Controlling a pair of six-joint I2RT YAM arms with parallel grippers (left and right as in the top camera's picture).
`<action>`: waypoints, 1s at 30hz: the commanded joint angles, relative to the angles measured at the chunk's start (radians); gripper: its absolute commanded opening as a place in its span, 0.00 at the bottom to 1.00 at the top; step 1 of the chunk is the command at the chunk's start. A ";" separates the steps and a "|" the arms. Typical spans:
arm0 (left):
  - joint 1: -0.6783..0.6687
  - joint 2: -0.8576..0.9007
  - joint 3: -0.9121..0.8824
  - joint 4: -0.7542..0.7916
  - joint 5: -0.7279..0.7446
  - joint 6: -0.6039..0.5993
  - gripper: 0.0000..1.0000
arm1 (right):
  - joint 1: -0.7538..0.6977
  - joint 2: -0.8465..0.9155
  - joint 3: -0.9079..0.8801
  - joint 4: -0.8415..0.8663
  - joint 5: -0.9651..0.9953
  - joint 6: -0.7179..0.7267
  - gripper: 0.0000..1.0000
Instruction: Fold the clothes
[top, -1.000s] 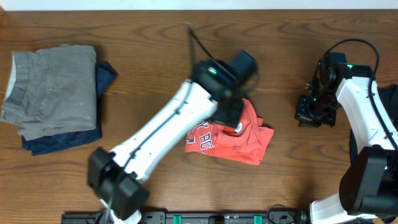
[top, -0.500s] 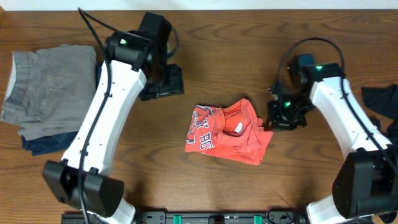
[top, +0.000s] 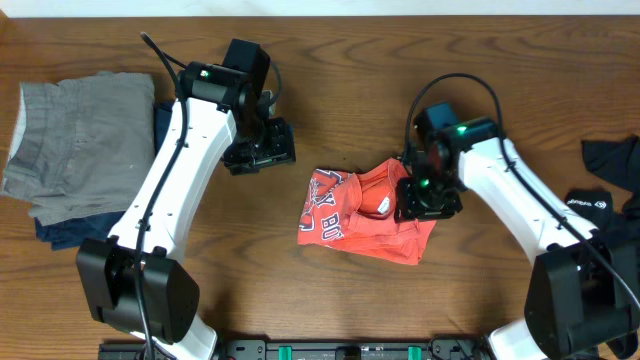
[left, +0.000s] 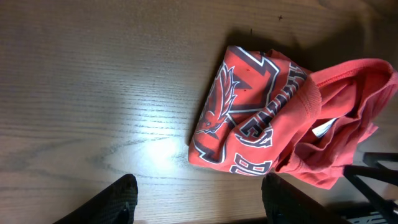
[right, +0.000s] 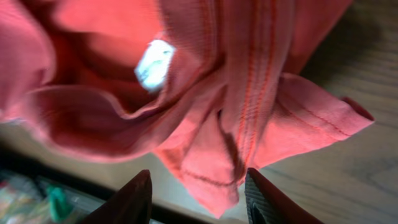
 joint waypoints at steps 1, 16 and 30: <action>0.002 0.004 -0.010 -0.002 0.014 0.021 0.65 | 0.025 -0.002 -0.039 0.018 0.089 0.092 0.47; 0.002 0.004 -0.010 -0.002 0.014 0.025 0.66 | 0.007 -0.003 -0.110 -0.108 0.250 0.280 0.01; 0.002 0.004 -0.010 -0.010 0.013 0.058 0.66 | 0.007 -0.054 -0.048 -0.160 0.235 0.280 0.29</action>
